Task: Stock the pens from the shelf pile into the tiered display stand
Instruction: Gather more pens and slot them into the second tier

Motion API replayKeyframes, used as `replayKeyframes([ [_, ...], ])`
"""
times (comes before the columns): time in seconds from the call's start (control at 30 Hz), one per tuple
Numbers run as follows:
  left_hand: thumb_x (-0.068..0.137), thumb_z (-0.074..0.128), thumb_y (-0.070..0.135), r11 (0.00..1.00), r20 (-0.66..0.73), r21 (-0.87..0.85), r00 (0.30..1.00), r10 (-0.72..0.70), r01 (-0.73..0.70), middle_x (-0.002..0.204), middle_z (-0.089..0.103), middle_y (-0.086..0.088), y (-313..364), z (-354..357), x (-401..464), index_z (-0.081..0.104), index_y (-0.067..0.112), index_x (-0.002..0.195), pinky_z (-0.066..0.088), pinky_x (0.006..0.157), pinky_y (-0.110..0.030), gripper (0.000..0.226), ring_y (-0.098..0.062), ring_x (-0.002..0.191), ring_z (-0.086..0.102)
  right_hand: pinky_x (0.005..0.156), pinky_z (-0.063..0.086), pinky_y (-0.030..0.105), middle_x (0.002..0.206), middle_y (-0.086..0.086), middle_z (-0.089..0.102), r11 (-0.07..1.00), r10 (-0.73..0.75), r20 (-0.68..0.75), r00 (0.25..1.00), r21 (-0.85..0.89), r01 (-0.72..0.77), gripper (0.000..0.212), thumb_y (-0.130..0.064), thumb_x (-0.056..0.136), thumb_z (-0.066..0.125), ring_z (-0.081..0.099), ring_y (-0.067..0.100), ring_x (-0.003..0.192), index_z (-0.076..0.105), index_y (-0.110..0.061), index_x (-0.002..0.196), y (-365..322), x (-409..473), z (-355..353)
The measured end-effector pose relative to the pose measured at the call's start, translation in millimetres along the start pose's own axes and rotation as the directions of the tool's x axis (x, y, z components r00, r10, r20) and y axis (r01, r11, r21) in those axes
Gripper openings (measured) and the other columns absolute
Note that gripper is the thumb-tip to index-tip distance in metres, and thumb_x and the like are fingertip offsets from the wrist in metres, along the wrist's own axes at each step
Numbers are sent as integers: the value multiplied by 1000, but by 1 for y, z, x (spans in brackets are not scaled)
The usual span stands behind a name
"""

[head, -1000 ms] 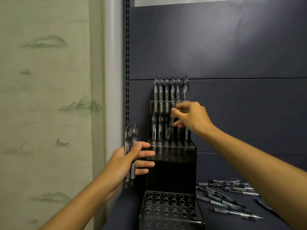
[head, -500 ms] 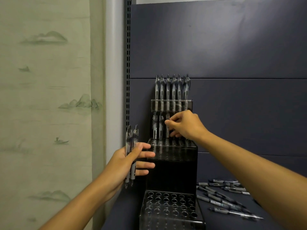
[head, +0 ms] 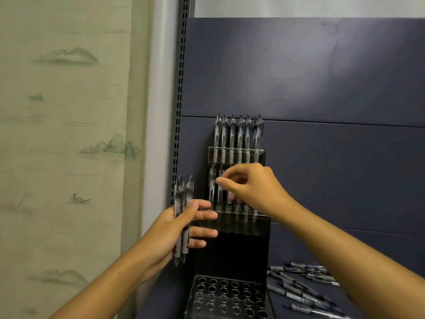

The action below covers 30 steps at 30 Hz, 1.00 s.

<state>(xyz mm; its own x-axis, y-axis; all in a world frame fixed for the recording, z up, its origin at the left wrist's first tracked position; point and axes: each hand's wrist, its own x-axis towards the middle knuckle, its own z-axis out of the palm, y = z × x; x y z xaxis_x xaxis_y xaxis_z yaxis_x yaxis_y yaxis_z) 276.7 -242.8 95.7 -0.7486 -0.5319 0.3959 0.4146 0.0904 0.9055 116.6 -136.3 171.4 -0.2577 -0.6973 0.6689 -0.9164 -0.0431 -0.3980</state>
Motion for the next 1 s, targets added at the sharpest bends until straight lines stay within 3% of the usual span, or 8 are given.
replayKeyframes([
  [0.13,87,52,36,999,83,-54,997,-1,5,111,74,-11,5,15,2,60,14,123,60,61,-28,43,-28,86,74,75,51,13,93,-14,74,993,-71,160,985,107,54,25,-46,90,65,67,-5,86,75,-27,103,-17,-5,10],
  [0.33,90,50,35,1000,145,18,989,21,-24,112,74,-7,6,24,5,59,16,123,61,69,-28,39,-30,95,74,73,54,22,79,-9,71,959,-48,159,986,282,1,17,-37,92,67,68,2,77,74,-21,93,-13,-11,11],
  [0.5,93,46,38,998,137,58,990,19,-27,111,74,-9,0,23,5,61,20,122,61,70,-30,37,-30,95,74,70,51,20,70,-5,71,941,-10,95,995,339,-23,20,-33,94,64,67,2,63,68,-14,91,-16,-9,9],
  [0.63,91,47,35,1000,96,-14,995,15,-14,111,75,-10,-1,16,8,62,19,122,62,67,-29,38,-28,93,74,71,62,37,85,5,76,927,9,13,1000,374,-13,17,-30,97,61,74,18,72,66,-14,92,-24,4,5],
  [0.77,90,49,33,1000,61,1,998,-7,7,110,75,-9,-3,8,10,62,16,121,63,68,-30,38,-28,91,75,64,61,32,85,3,74,904,65,-122,990,428,-7,13,-27,96,63,75,19,69,66,-15,101,-26,21,-14],
  [1.0,96,47,27,1000,-57,28,998,11,-9,104,76,-10,-4,-4,13,63,10,116,62,64,-29,31,-23,81,76,59,59,26,92,5,71,941,149,-280,948,335,-48,20,-30,96,63,74,19,67,64,-14,109,0,39,-43],
])
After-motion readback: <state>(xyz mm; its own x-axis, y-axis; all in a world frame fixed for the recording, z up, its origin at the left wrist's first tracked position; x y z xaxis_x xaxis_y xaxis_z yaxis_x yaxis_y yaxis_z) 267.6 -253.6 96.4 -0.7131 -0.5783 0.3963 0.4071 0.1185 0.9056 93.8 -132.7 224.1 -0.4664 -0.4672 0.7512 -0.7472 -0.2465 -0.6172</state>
